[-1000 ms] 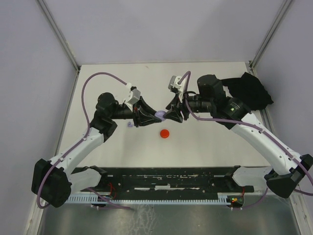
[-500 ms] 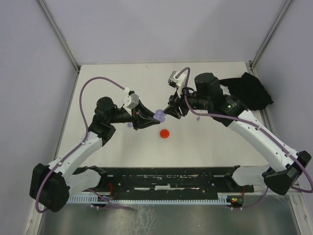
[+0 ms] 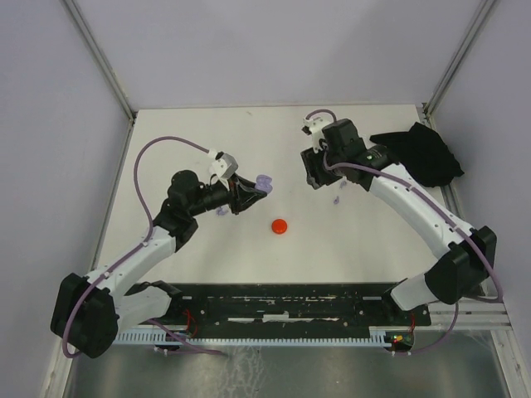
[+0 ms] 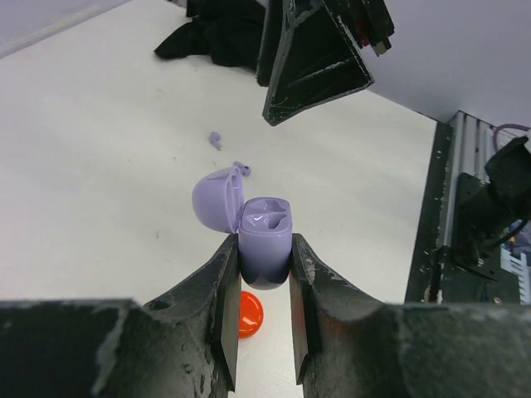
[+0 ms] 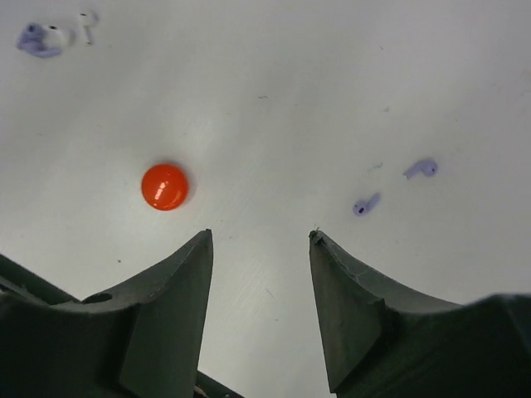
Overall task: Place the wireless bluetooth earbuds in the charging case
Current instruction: Pick up the earbud from the center of the board.
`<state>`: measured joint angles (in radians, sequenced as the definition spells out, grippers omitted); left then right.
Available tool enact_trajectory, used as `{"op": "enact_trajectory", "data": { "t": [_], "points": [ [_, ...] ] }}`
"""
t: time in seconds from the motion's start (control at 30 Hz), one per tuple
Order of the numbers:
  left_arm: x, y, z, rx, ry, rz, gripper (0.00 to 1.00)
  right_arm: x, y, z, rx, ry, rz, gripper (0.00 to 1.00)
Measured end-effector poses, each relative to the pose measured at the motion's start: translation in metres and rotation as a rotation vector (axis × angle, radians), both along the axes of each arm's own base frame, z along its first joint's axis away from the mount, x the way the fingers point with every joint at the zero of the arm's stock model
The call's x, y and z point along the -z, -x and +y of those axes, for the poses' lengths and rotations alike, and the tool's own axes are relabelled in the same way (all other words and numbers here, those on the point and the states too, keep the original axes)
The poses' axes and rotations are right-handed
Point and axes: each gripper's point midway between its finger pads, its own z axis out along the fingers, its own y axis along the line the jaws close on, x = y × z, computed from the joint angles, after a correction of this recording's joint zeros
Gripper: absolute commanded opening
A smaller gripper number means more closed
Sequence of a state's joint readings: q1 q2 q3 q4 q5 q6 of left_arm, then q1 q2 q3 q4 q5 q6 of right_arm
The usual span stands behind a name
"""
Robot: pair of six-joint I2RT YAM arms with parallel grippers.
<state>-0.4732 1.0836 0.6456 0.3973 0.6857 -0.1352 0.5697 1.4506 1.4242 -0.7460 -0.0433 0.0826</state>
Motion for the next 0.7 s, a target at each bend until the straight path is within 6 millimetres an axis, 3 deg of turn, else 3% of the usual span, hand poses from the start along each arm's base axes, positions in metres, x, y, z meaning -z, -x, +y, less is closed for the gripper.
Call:
{"op": "enact_trajectory", "data": {
  "t": [0.17, 0.43, 0.57, 0.7],
  "points": [
    [0.017, -0.011, 0.008, -0.082, -0.031, 0.016, 0.03, 0.048, -0.015, -0.036, 0.146, 0.101, 0.102, 0.59],
    [0.011, -0.019, 0.016, -0.151, -0.033, -0.015, 0.03, 0.132, -0.045, -0.093, 0.386, 0.219, 0.281, 0.59],
    [0.011, -0.021, 0.017, -0.160, -0.038, -0.023, 0.03, 0.155, -0.058, -0.113, 0.510, 0.218, 0.323, 0.58],
    [0.013, -0.020, 0.016, -0.160, -0.043, -0.024, 0.03, 0.166, -0.080, -0.122, 0.608, 0.199, 0.339, 0.55]
  ]
}}
